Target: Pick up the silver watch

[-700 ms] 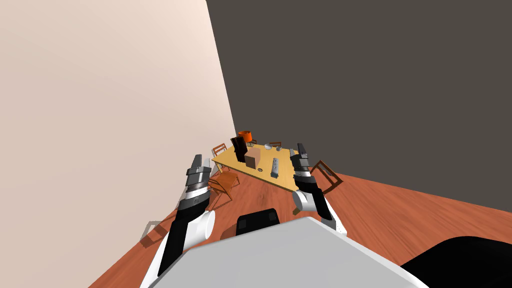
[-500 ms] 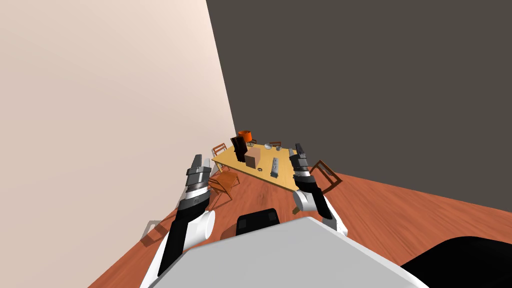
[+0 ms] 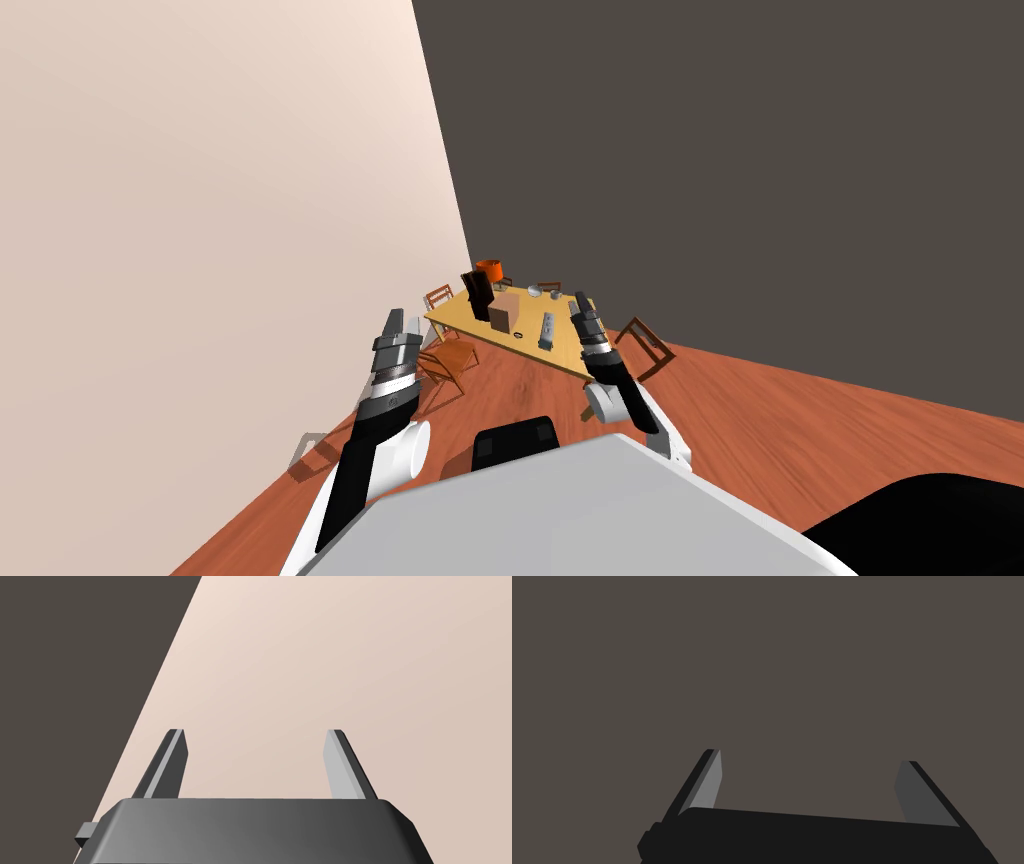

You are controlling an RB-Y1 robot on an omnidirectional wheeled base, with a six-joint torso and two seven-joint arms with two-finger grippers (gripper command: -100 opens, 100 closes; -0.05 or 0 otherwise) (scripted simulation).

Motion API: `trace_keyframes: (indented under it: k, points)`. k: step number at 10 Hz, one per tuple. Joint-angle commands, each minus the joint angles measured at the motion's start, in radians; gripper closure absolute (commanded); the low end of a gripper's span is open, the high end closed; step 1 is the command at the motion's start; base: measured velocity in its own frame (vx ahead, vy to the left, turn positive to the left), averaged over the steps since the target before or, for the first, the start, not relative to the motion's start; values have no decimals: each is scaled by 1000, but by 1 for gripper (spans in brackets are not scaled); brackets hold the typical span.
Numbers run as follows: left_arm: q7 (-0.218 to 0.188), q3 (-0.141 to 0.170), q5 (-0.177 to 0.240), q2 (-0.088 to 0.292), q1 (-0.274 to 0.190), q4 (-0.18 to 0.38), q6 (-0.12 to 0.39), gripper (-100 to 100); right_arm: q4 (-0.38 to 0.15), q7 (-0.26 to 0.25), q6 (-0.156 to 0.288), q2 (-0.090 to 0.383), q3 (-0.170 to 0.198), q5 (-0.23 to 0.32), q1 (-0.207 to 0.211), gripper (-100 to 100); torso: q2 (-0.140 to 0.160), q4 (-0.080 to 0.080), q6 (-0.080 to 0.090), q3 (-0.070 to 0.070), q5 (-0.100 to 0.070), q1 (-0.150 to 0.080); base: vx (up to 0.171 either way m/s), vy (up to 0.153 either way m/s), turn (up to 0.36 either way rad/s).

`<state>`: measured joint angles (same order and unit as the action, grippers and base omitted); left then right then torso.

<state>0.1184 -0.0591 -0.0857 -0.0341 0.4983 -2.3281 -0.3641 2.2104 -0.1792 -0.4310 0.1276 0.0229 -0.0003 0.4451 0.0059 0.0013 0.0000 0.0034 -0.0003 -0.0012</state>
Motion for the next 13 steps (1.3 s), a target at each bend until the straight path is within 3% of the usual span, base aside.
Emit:
trace_keyframes:
  k: [1,7,8,11,12,13]
  points:
    - [0,0,0,0,0,0,0,0,-36,-8,-7,29,20,25,-10,-100,0,0,0,0,0,0,-85,-18,10]
    - [0,0,0,0,0,0,0,0,-187,-51,-6,134,126,144,-54,-100,0,0,0,0,-1,-2,-93,-47,54]
    - [0,0,0,0,0,0,0,0,-196,-51,-6,134,126,144,-54,-100,-1,0,0,-1,0,-2,-41,-16,25]
    - [0,0,0,0,0,0,0,0,-293,-75,2,197,192,209,-84,-100,-4,-1,0,-2,0,0,-33,-21,124]
    - [0,0,0,0,0,0,0,0,-304,-75,2,197,192,209,-84,-100,-4,-1,0,-2,0,-1,-15,-22,50]
    - [0,0,0,0,0,0,0,0,-344,-83,6,220,216,231,-95,-100,-5,-1,0,-3,0,-1,-7,-12,111]
